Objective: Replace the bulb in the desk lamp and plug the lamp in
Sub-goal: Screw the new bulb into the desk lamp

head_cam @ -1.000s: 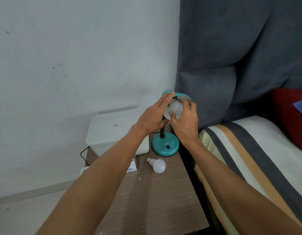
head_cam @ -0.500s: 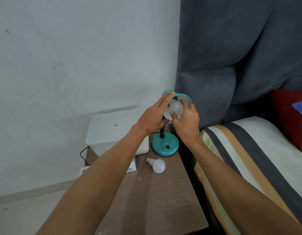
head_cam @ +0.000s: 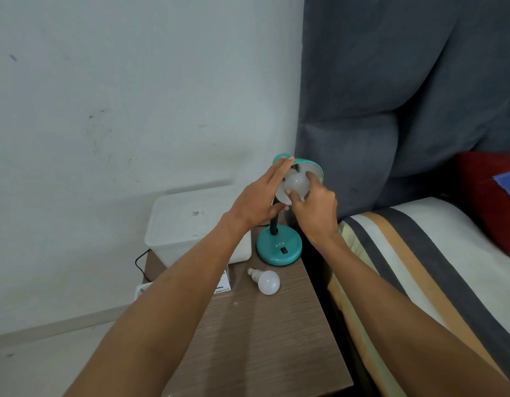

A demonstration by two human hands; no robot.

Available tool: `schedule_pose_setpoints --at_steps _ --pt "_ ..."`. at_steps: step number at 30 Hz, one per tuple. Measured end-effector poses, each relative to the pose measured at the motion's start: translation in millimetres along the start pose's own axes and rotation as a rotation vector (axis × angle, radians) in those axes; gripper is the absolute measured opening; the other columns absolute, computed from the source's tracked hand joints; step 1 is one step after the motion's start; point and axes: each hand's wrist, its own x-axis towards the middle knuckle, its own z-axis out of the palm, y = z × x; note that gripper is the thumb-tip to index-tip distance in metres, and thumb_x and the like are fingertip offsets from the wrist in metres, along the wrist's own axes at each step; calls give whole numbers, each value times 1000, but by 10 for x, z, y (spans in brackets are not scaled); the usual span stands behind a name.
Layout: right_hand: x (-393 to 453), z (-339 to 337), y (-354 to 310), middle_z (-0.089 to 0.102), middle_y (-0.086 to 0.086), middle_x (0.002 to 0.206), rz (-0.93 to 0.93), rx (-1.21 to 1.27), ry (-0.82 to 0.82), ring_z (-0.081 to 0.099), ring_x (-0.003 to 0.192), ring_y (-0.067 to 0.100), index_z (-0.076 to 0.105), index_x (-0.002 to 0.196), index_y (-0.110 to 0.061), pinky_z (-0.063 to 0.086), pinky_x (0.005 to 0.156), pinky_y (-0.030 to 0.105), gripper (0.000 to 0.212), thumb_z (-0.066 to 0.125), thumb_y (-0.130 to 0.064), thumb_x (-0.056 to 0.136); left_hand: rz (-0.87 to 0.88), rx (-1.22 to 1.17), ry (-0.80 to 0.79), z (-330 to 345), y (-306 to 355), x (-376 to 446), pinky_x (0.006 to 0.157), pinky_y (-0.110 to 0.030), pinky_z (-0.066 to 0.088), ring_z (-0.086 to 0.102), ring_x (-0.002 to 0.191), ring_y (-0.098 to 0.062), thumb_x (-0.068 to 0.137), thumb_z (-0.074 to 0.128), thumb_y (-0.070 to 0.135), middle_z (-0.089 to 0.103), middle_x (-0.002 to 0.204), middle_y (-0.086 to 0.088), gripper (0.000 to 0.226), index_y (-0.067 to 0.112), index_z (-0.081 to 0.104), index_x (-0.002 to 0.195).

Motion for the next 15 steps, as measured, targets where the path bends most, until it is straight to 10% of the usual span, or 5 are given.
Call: schedule_pose_setpoints --at_steps 3,10,15 --pt "20 5 -22 70 15 108 96 2 18 69 97 30 55 130 -9 57 82 38 60 55 -55 92 5 8 6 6 9 3 96 -49 58 56 131 -37 84 83 18 26 167 -10 102 18 16 161" --pt "-28 -17 -36 50 12 134 -138 -47 9 59 111 31 50 139 -17 51 92 41 54 70 -28 90 -8 -1 1 8 0 3 95 -50 58 55 133 -36 84 83 18 24 168 -6 104 22 14 162" --pt "38 -6 -40 69 18 107 127 8 11 68 97 33 58 126 -6 52 76 32 53 54 -49 96 -1 6 2 7 -13 -6 96 -53 57 51 137 -37 85 83 20 24 168 -7 103 23 14 161"
